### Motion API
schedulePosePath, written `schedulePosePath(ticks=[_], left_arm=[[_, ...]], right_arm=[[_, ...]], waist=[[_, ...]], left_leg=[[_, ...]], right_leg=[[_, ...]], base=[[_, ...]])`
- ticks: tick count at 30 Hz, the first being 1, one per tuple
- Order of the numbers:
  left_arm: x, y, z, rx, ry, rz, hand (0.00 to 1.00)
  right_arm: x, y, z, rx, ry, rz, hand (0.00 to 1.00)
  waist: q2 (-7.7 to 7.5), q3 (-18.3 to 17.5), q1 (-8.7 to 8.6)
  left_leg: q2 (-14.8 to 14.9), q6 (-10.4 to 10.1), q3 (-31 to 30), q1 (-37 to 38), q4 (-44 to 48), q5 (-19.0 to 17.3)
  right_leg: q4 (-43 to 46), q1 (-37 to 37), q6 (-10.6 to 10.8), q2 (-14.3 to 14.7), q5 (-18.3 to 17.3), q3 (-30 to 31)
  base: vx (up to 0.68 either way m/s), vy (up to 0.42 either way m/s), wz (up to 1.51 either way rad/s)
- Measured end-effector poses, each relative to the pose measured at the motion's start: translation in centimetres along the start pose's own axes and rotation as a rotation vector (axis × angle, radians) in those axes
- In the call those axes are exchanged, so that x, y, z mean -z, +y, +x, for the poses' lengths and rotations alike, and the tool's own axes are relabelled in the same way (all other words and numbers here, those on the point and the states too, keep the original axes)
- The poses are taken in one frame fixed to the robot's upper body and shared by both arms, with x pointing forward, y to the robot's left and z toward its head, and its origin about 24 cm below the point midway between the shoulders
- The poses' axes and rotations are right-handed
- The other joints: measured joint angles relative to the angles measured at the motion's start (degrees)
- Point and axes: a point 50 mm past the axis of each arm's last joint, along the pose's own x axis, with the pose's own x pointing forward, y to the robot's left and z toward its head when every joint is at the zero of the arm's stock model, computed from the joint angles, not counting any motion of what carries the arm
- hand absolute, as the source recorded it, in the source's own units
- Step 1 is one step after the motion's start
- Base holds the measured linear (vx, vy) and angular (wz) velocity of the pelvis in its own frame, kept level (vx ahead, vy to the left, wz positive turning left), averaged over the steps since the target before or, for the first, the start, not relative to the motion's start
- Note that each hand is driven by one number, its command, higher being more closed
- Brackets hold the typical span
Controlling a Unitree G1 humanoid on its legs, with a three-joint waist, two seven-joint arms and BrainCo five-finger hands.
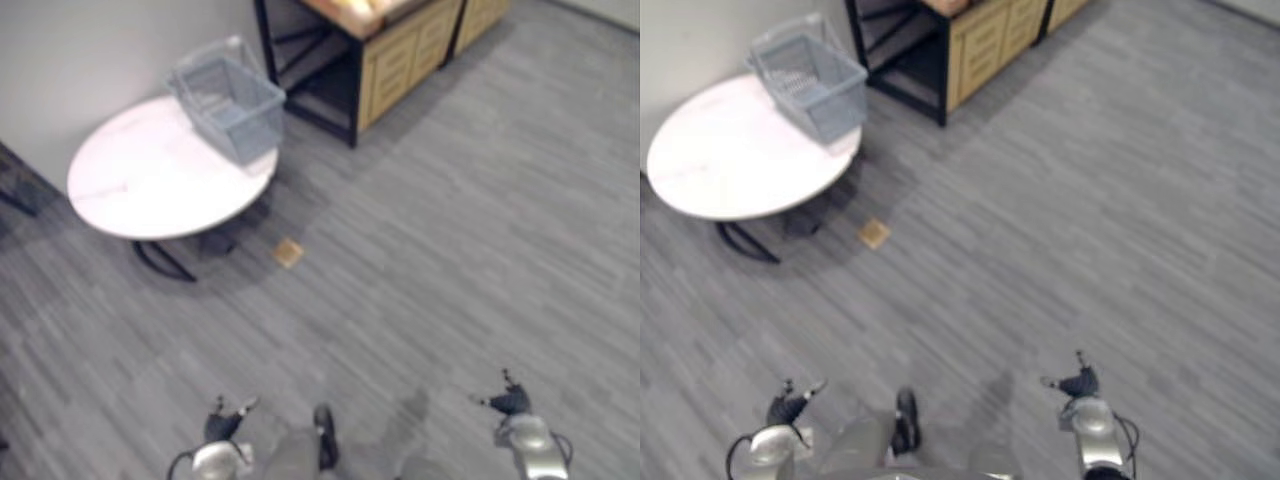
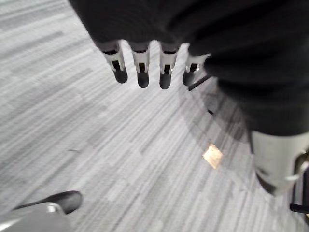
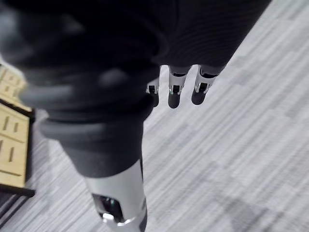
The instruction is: Pick vegetable in the basket
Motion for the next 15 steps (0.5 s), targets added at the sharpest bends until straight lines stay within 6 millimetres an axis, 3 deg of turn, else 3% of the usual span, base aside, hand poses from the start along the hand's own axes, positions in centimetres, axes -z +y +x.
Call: schedulePosePath(ticks=[2, 3, 4, 6, 8, 9, 10, 12, 13, 14, 15], left_arm=[[-0.5, -0.3, 0.1, 0.011, -0.017, 0.010, 0.00], [-0.9, -0.3, 0.3, 0.014, -0.028, 0.016, 0.00], [-1.4, -0.4, 0.5, 0.019, -0.043, 0.019, 0.00], [-2.6, -0.9, 0.8, 0.031, -0.079, 0.030, 0.00], [-3.3, -0.9, 1.0, 0.028, -0.104, 0.034, 0.00], [-3.3, -0.7, 1.0, 0.021, -0.108, 0.037, 0.00], [-2.9, -0.6, 1.0, 0.020, -0.094, 0.044, 0.00], [-2.4, -1.1, 0.7, 0.039, -0.087, 0.074, 0.00], [-1.7, -1.4, 0.4, 0.047, -0.069, 0.077, 0.00], [-1.3, -1.6, 0.2, 0.051, -0.058, 0.074, 0.00], [-0.9, -1.9, 0.1, 0.058, -0.042, 0.068, 0.00]], right_arm=[[-1.1, 0.3, 0.0, -0.010, -0.051, -0.021, 0.00], [-1.4, 0.3, 0.0, -0.010, -0.067, -0.038, 0.00], [-1.6, 0.2, -0.1, -0.006, -0.078, -0.044, 0.00], [-2.0, 0.0, 0.0, 0.001, -0.089, -0.046, 0.00], [-2.1, 0.0, 0.0, 0.001, -0.092, -0.046, 0.00], [-2.3, -0.1, 0.1, 0.005, -0.099, -0.052, 0.00], [-2.7, -0.3, 0.1, 0.014, -0.121, -0.081, 0.00], [-3.7, -1.0, 0.1, 0.031, -0.164, -0.118, 0.00], [-5.0, -1.8, 0.3, 0.050, -0.215, -0.163, 0.00], [-5.8, -2.1, 0.4, 0.058, -0.241, -0.176, 0.00], [-7.2, -2.6, 0.7, 0.068, -0.285, -0.209, 0.00]], waist=[[0.86, -0.08, -1.75], [1.30, 0.19, -2.15], [1.26, 0.22, -2.27], [1.98, 0.50, -2.46], [2.12, 0.48, -3.11], [1.55, 0.20, -3.41], [1.00, 0.07, -3.56], [3.06, -0.32, -3.31], [5.36, 0.04, -2.70], [6.23, 0.09, -2.63], [7.36, 0.65, -2.20]], left_leg=[[0.22, -0.08, -2.87, 6.72, -4.47, -0.05], [0.39, -0.09, -4.03, 8.25, -5.42, -0.05], [0.55, -0.10, -4.78, 9.31, -5.56, -0.06], [2.15, -1.17, -7.67, 11.76, -5.61, -0.69], [3.41, -3.62, -9.02, 13.13, -5.84, -2.13], [3.91, -7.05, -10.14, 14.66, -6.27, -4.24], [5.05, -9.49, -12.00, 16.79, -5.36, -7.64], [7.47, -10.43, -13.86, 15.44, -0.20, -8.52], [9.71, -10.84, -14.67, 12.12, 8.81, -8.11], [10.95, -12.15, -14.75, 9.49, 14.49, -6.89], [12.90, -12.71, -14.78, 4.62, 26.14, -0.84]], right_leg=[[1.52, -6.98, -5.64, -0.89, -3.79, -4.87], [-2.19, -9.80, -6.51, -0.91, -4.87, -5.95], [-8.15, -12.04, -6.96, -0.89, -5.62, -6.72], [-34.57, -13.87, -6.34, 0.48, -4.43, -8.27], [-53.06, -12.64, -5.83, 1.64, 0.12, -6.62], [-60.32, -12.60, -4.82, 1.63, 2.30, -3.42], [-58.01, -12.76, -3.93, 1.83, 7.39, -1.25], [-50.74, -14.51, -3.87, 3.24, 8.86, -1.96], [-47.06, -14.42, -5.70, 3.89, 5.75, -3.73], [-45.81, -14.07, -6.50, 4.50, 4.23, -4.39], [-44.13, -11.82, -7.94, 5.31, 1.54, -5.61]], base=[[0.55, 0.070, 0.57], [0.55, 0.003, 0.63], [0.51, -0.074, 0.63], [0.59, -0.220, 0.85], [0.51, -0.277, 0.93], [0.66, -0.419, 1.18], [0.67, -0.438, 1.07], [0.55, -0.395, 0.70], [0.53, -0.399, 0.46], [0.51, -0.392, 0.30], [0.48, -0.346, 0.26]])
